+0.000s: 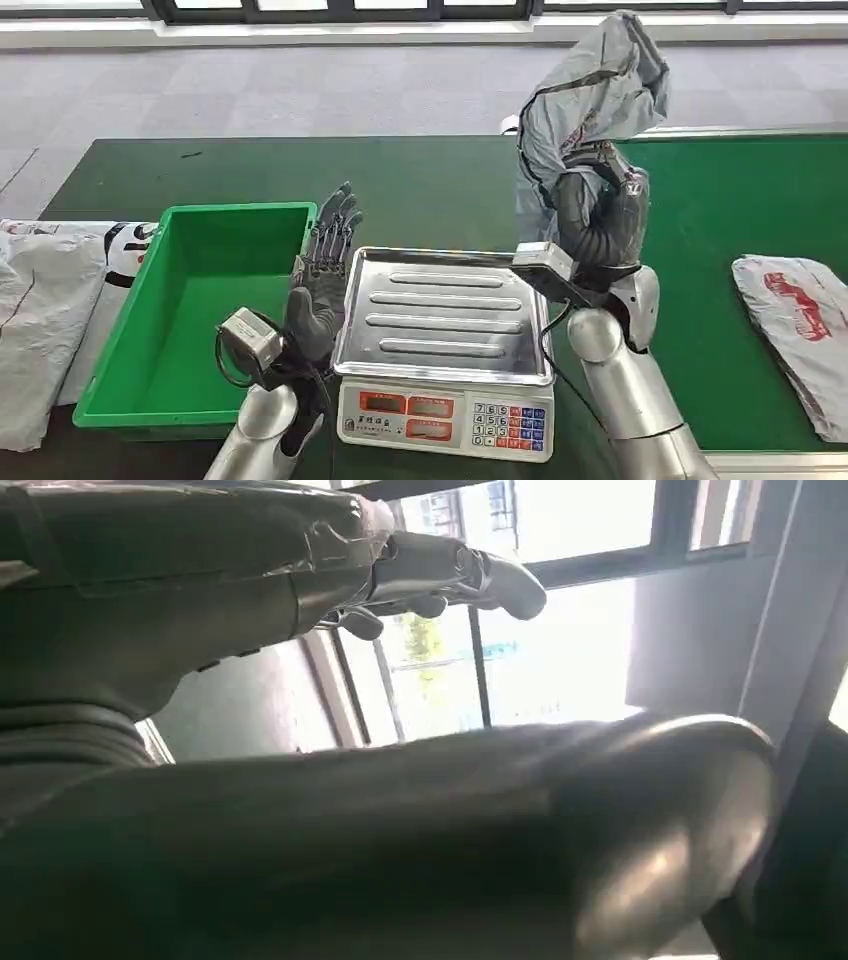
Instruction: Moved the parcel from conveyor to table for the left to box.
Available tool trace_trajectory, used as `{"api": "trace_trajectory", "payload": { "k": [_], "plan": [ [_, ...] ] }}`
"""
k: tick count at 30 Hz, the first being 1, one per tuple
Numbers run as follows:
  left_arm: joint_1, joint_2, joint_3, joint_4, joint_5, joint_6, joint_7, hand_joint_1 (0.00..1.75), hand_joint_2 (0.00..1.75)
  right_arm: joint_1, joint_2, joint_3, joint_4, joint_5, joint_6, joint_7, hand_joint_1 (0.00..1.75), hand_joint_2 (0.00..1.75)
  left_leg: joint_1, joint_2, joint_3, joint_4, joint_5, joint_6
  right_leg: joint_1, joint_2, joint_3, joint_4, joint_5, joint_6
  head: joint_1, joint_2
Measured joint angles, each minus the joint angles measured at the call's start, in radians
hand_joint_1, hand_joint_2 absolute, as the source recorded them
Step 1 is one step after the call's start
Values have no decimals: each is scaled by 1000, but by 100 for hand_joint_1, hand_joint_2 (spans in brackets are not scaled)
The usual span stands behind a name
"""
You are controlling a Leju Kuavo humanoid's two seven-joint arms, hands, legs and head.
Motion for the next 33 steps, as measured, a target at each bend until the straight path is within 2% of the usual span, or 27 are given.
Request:
{"api": "trace_trajectory", "payload": {
  "k": [25, 33],
  "plan": [
    [-6, 0, -1, 10, 0, 0, 0, 0, 0, -12, 7, 44, 12, -20, -2, 15, 175, 175, 0, 0, 0, 0, 0, 0, 0, 0, 0, 0, 0, 0, 0, 0],
    [-11, 0, -2, 7, 1, 8, 0, 0, 0, -35, 29, 131, 142, -180, 117, 52, 175, 175, 0, 1, 0, 0, 0, 0, 0, 0, 0, 0, 0, 0, 0, 0]
  ]
}}
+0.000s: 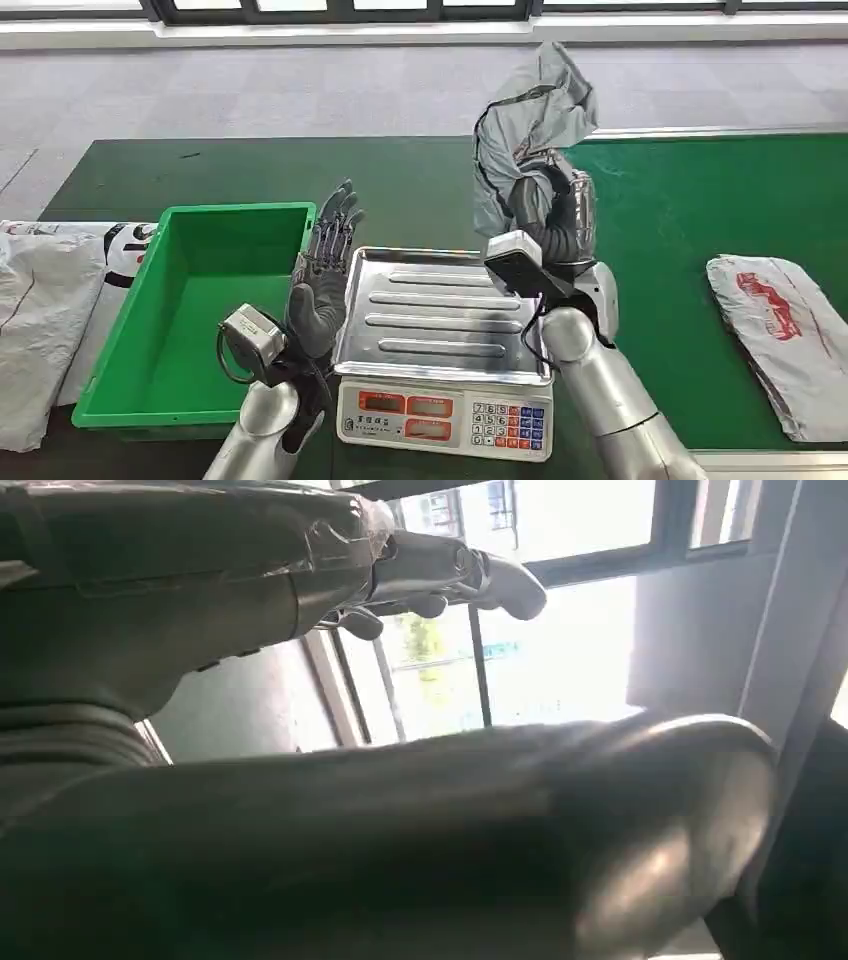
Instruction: Moved the parcel from conveyor to table for the left to box.
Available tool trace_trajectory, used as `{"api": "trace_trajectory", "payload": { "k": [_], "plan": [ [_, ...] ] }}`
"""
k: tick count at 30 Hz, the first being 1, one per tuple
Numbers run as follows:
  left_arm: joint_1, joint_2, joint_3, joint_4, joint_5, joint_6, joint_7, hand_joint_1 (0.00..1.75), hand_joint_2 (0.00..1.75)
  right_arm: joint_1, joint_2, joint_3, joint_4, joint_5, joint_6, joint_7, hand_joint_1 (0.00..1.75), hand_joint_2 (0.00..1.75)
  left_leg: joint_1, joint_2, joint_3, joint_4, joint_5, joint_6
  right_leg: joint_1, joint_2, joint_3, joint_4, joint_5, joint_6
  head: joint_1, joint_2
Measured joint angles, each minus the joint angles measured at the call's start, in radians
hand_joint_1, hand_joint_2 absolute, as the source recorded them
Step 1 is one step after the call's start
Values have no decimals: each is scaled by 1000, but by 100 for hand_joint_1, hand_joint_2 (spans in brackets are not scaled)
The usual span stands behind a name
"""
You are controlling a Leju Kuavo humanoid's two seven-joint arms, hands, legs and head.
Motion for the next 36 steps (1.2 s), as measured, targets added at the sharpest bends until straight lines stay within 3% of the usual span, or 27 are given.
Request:
{"api": "trace_trajectory", "payload": {
  "k": [7, 25, 26, 27, 30, 31, 36],
  "plan": [
    [-19, -13, -18, -8, 30, -5, 40, 0, 0, 88, 44, 62, 78, -183, 234, 108, 175, 175, 0, -2, -1, 0, 0, 0, 0, -2, 0, 0, 0, 0, 0, 0],
    [-47, -26, -37, -5, 36, -6, 51, 0, 0, 175, 62, 69, 33, -187, 326, 139, 175, 175, 0, 0, 0, 0, 0, 0, 0, -1, -1, 0, 0, 0, 0, 0],
    [-47, -26, -37, -5, 36, -6, 51, 0, 0, 175, 62, 69, 33, -187, 326, 139, 166, 175, 0, 0, 0, 0, 0, 0, 0, -1, -1, 0, 0, 0, 0, 0],
    [-48, -26, -37, -5, 36, -6, 51, 0, 0, 175, 62, 69, 32, -188, 330, 139, 0, 175, 0, 0, 0, 0, 0, 0, 0, -1, -1, 0, 0, 0, 0, 0],
    [-47, -27, -37, -5, 36, -6, 53, 0, 0, 178, 62, 69, 23, -196, 358, 142, 0, 175, 0, 0, 0, 0, 0, 0, 0, -1, -1, 0, 0, 0, 0, 0],
    [-47, -27, -37, -5, 36, -6, 54, 0, 0, 179, 62, 69, 22, -196, 367, 146, 0, 0, 0, 0, 0, 0, 0, 0, 0, -1, -1, 0, 0, 0, 0, 0],
    [-44, -27, -37, -7, 37, -1, 57, 0, 0, 183, 62, 69, 22, -208, 381, 163, 0, 0, 0, 0, 0, 0, 0, 0, 0, -1, 0, 0, 0, 0, 0, 0]
  ]
}}
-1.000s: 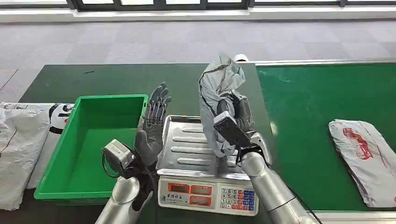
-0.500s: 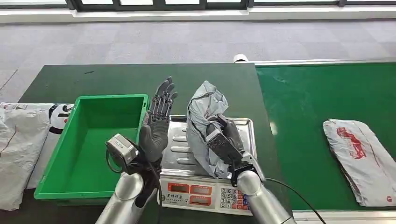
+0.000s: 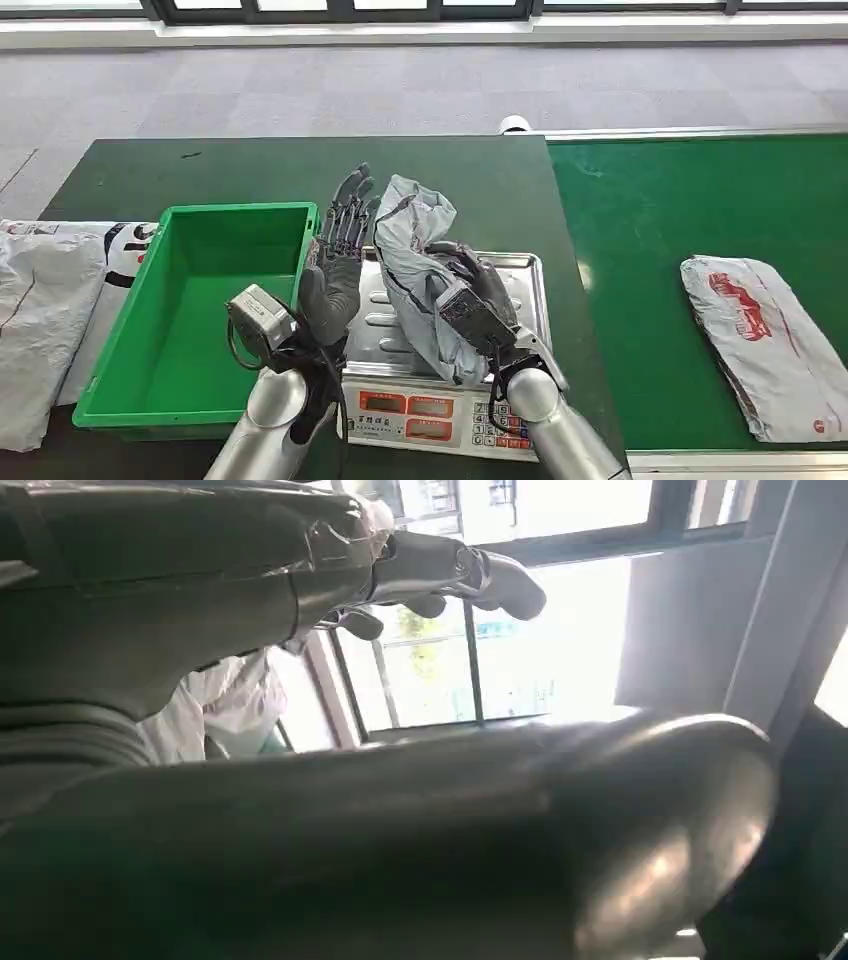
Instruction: Moved the parcel from conveyor to table for the left to box.
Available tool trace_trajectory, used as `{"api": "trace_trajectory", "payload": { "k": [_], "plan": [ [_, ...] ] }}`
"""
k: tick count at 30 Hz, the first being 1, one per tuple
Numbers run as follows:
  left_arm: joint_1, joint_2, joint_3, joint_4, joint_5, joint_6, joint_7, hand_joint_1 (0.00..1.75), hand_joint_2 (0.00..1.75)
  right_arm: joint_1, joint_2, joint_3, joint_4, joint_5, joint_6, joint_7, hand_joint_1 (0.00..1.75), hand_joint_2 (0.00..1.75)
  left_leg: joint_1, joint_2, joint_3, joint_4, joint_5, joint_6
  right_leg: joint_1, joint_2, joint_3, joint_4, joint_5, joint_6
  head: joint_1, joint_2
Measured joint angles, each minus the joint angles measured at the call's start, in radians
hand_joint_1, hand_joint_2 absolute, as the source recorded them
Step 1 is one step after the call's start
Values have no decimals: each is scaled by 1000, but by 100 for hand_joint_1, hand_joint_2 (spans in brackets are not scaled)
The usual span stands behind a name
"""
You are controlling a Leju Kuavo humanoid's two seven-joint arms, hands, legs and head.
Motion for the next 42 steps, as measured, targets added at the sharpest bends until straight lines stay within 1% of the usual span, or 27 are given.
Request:
{"api": "trace_trajectory", "payload": {
  "k": [12, 24, 25, 28, 32, 33, 38, 42],
  "plan": [
    [12, 0, 0, -10, -15, 43, 0, 0, 0, 4, -2, -2, -7, -19, -4, 2, 0, 0, 0, 0, 0, 0, 0, 0, 0, 0, 0, 0, 0, 0, 0, 0],
    [15, 0, 0, -16, -18, 45, 0, 0, 0, 4, -2, -2, -7, -19, -4, 3, 0, 0, 0, 0, 0, 0, 0, 0, 0, 0, 0, 0, 0, 0, 0, 0],
    [16, 0, 0, -16, -31, 70, 7, 0, 0, 4, -2, -2, -7, -10, -14, 2, 0, 0, 0, 0, 0, 0, 0, 0, 0, 0, 0, 0, 0, 0, 0, 0],
    [20, -3, 0, -16, -93, 218, 53, 0, 0, 12, -2, -2, -26, 47, -80, 9, 0, 0, 0, 0, 0, 0, 0, 0, 0, 0, 0, 0, 0, 0, 0, 0],
    [22, -3, 0, -15, -101, 254, 62, 0, 0, 22, -5, -2, -52, 60, -89, 18, 0, 0, 0, 0, 0, 0, 0, 0, 0, 0, 0, 0, 0, 0, 0, 0],
    [22, -3, 0, -15, -110, 265, 63, 0, 0, 25, -5, -2, -60, 66, -94, 17, 0, 175, 0, 0, 0, 0, 0, 0, 0, 0, 0, 0, 0, 0, 0, 0],
    [22, 13, 0, -13, -130, 281, 82, 0, 0, 70, -16, -4, -152, 97, -142, 5, 0, 175, 0, 0, 0, 0, 0, 0, 0, 0, 0, 0, 0, 0, 0, 0],
    [22, 28, 0, -7, -143, 275, 96, 0, 0, 113, -29, -12, -242, 102, -156, -5, 0, 175, 0, 0, 0, 0, 0, 0, 0, 0, -1, 0, 0, 0, 0, 0]
  ]
}}
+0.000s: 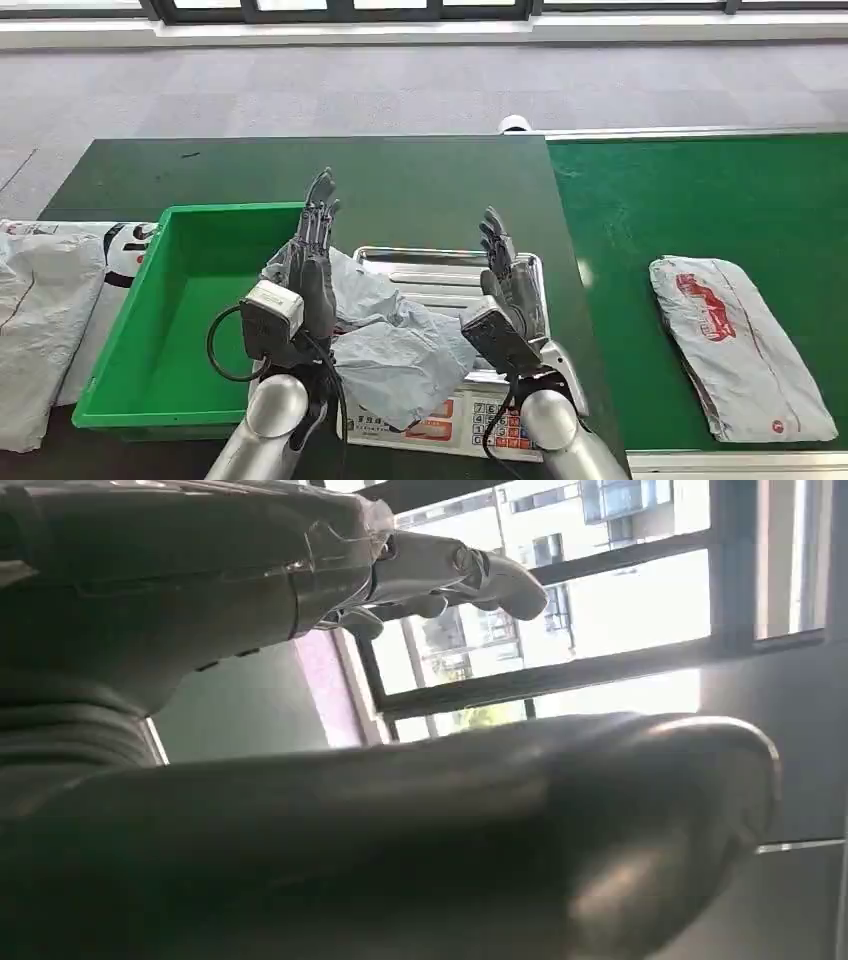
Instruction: Moved the parcel from conveyor to table for the left to box.
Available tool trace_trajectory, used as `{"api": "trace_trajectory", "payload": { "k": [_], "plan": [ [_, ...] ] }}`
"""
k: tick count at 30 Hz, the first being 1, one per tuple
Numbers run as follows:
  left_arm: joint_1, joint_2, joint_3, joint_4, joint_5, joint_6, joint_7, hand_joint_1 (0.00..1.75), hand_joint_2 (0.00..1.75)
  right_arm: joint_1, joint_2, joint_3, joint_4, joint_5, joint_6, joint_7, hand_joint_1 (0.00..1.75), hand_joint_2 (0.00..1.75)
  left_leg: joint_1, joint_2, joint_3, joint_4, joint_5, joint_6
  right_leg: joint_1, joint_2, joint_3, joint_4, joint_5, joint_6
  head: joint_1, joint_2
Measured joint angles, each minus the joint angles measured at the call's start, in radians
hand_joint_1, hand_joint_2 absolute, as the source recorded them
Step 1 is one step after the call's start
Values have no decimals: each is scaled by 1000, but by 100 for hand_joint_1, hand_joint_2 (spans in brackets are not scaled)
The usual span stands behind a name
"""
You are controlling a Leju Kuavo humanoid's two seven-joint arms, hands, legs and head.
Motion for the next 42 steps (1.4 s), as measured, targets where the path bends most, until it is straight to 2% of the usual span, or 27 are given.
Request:
{"api": "trace_trajectory", "payload": {
  "k": [7, 8, 12, 17, 23, 29, 42],
  "plan": [
    [0, 12, 0, 1, -26, -3, 7, 0, 0, 32, -10, -10, -70, 1, -7, -19, 0, 175, 0, 0, 0, 0, 0, 0, 0, 0, 0, 0, 0, 0, 0, 0],
    [0, 14, 0, 1, -52, 3, 9, 0, 175, 36, -13, -13, -84, 2, -12, -30, 0, 175, 0, 0, 0, 0, 0, 0, 0, 0, 0, 0, 0, 0, 0, 0],
    [4, 34, 0, -2, -260, 40, 55, 0, 175, 60, -26, -16, -157, 26, -33, -63, 0, 175, 0, 0, 0, 0, 0, 0, 0, 0, 0, 0, 0, 0, 0, 0],
    [52, 91, 0, -36, -712, -11, 165, 0, 175, 147, -59, -46, -286, 32, -71, -129, 0, 175, 0, -1, 0, 0, -1, 1, 0, 0, 0, 0, -1, 0, 0, 0],
    [147, 172, 0, -63, -1019, -210, 271, 0, 175, 274, -105, -102, -433, -55, -61, -225, 0, 175, 0, 2, 0, -1, -3, 1, 0, 2, 0, 0, -2, 0, 0, 0],
    [201, 203, 0, -55, -1123, -278, 322, 0, 175, 276, -107, -117, -506, -26, -11, -193, 0, 175, 0, 1, 0, -1, -3, 1, 0, 2, 0, 0, -2, 0, 0, 0],
    [198, 212, 0, -32, -1131, -330, 310, 0, 175, 271, -107, -123, -591, 46, -10, -159, 0, 175, 0, 1, 0, -1, -3, 1, 0, 1, 7, -1, -2, 1, 0, 0]
  ]
}}
